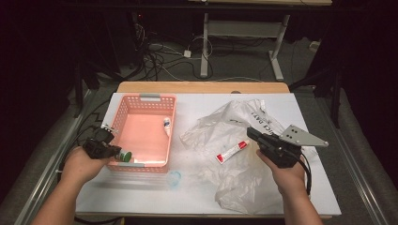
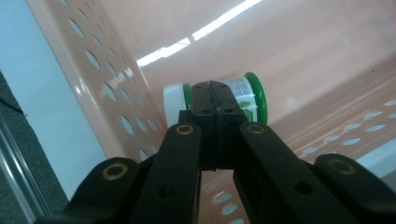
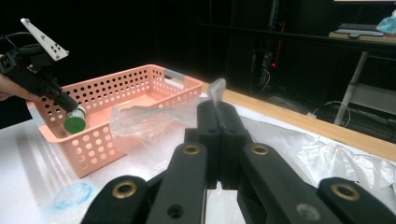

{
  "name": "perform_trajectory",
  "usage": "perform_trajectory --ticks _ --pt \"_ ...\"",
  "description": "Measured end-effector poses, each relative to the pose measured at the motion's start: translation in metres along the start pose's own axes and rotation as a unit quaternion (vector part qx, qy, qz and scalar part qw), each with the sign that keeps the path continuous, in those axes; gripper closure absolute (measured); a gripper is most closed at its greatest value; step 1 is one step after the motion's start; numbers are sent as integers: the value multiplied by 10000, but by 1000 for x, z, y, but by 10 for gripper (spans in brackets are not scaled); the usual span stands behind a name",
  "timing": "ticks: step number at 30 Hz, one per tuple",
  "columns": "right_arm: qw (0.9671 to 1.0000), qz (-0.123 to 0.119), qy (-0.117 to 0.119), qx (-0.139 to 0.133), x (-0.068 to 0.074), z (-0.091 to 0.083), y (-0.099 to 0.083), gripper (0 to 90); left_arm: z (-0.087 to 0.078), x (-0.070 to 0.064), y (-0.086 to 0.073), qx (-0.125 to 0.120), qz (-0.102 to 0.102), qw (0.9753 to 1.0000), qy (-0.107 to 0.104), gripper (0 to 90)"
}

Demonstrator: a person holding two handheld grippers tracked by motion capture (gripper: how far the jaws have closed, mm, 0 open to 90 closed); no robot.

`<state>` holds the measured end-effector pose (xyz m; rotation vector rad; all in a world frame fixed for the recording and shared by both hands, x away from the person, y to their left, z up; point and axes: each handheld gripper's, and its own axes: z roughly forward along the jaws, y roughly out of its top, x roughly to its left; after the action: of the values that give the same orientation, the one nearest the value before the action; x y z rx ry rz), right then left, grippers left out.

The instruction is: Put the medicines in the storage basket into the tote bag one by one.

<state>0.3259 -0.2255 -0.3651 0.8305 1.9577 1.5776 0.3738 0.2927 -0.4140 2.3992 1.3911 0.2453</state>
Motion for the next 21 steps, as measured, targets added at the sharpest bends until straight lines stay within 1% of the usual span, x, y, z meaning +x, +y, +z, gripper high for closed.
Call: perform_trajectory --ticks 5,7,11,14,19,21 --pt "10000 -14 9 5 0 1 -1 900 -1 -1 -4 34 65 9999 -91 882" --pt "10000 -5 18 35 1 2 -1 900 -1 -1 -4 48 79 9999 -79 882" --pt "10000 -25 29 17 2 2 -1 900 -1 0 -3 -1 100 9999 -57 881" --pt "10000 -21 30 13 2 2 0 900 -1 0 -2 -59 97 9999 -102 880" --pt "10000 -25 29 11 2 2 -1 900 1 1 0 -4 158 9998 -129 880" --pt "10000 -12 22 12 2 2 -1 900 2 1 1 55 187 9997 -147 879"
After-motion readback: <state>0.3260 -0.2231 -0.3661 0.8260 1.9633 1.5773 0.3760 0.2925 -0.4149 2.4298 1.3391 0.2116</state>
